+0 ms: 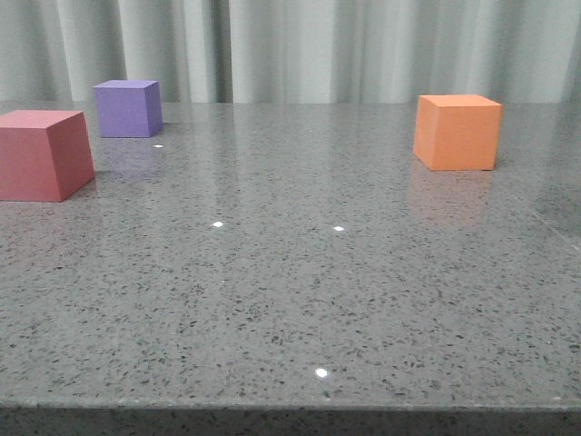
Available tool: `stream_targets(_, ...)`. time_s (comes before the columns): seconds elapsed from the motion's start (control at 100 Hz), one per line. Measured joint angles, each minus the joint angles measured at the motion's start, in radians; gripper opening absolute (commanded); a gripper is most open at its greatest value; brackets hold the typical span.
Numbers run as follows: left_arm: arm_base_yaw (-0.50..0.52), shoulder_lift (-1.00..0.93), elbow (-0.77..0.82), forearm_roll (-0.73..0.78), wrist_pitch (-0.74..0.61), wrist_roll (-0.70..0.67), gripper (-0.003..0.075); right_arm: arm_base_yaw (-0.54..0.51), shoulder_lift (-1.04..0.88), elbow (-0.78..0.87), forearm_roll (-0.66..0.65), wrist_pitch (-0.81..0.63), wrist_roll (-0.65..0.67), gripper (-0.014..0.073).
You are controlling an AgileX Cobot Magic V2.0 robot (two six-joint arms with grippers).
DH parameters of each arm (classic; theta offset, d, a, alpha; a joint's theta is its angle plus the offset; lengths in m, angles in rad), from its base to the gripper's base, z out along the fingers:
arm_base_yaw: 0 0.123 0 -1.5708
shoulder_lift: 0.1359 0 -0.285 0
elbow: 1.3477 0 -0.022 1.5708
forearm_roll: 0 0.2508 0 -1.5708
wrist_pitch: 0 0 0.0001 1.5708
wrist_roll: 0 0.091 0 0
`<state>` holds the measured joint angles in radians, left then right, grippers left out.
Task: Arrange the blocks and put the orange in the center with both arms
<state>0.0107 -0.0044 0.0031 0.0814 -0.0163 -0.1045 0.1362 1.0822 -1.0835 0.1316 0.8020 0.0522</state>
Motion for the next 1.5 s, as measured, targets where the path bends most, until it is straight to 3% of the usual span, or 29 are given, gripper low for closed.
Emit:
stream_targets(0.27, 0.0, 0.0, 0.0, 0.0, 0.0, 0.0, -0.002, 0.071, 0.296, -0.17, -0.021, -0.06, 0.0, 0.0593)
stream_targets(0.57, 0.0, 0.0, 0.0, 0.0, 0.0, 0.0, -0.002, 0.079, 0.509, -0.317, -0.074, -0.068, 0.0, 0.0593)
stream_targets(1.08, 0.0, 0.0, 0.0, 0.0, 0.0, 0.0, -0.002, 0.079, 0.684, -0.347, -0.079, -0.113, 0.0, 0.0589)
stream_targets(1.349, 0.0, 0.0, 0.0, 0.0, 0.0, 0.0, -0.002, 0.079, 0.7, -0.35, -0.079, -0.119, 0.0, 0.0381)
stream_targets(1.499, 0.0, 0.0, 0.0, 0.0, 0.0, 0.0, -0.002, 0.079, 0.7, -0.376, -0.079, -0.105, 0.0, 0.0371)
